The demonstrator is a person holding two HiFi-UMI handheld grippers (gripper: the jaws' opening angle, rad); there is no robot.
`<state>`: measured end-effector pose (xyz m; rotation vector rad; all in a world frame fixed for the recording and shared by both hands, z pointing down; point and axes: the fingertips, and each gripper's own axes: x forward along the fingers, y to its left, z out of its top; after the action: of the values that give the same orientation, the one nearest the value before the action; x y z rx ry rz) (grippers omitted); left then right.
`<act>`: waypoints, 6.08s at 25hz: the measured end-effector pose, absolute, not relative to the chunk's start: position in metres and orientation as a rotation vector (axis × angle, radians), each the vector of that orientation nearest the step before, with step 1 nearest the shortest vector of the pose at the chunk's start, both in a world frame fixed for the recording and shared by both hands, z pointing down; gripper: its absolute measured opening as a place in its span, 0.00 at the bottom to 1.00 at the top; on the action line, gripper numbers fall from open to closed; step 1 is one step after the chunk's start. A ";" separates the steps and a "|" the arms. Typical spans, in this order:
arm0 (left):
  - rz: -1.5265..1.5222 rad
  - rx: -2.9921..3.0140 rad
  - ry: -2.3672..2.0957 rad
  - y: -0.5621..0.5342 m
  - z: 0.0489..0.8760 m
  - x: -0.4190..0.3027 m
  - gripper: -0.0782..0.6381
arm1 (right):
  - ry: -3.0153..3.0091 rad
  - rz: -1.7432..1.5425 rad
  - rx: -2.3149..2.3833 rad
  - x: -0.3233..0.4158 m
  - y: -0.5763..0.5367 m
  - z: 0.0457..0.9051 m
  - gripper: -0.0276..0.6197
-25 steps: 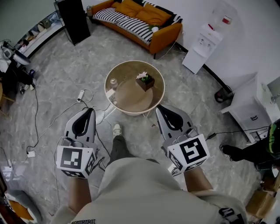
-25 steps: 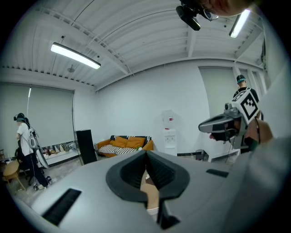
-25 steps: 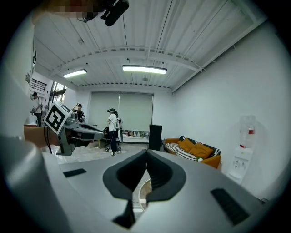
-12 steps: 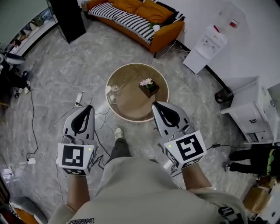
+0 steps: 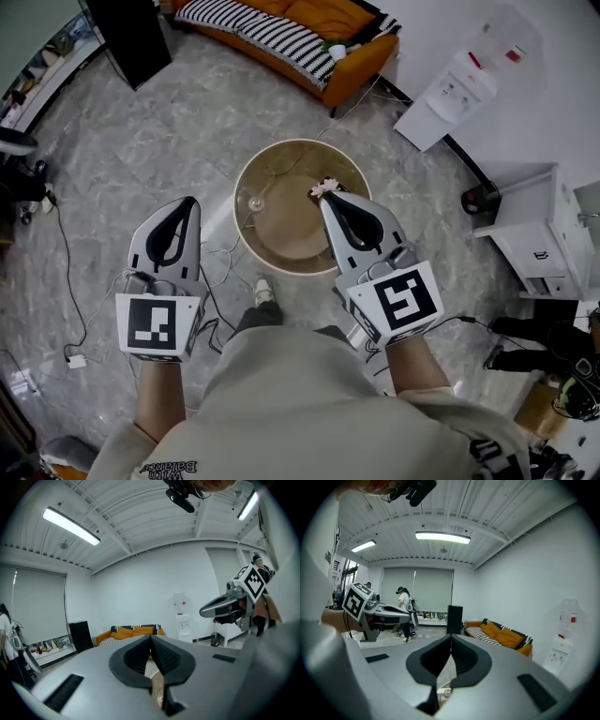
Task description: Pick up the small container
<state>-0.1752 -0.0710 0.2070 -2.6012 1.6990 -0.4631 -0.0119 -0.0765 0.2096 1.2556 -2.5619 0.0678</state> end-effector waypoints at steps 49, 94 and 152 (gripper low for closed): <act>-0.344 -2.656 1.448 -0.277 0.377 -0.090 0.59 | -2.521 0.283 1.253 0.011 -0.281 0.378 0.04; -0.895 -2.891 1.739 -0.279 0.918 -0.098 0.63 | -2.269 0.562 0.823 -0.030 -0.226 0.784 0.04; -0.583 -2.876 1.360 -0.151 0.279 -0.102 0.58 | -2.669 0.048 1.219 0.036 -0.162 0.217 0.04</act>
<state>-0.1023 -0.1514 0.2788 -2.8757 1.3595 -0.5831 0.0359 -0.1622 0.2165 1.2191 -2.6690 0.0479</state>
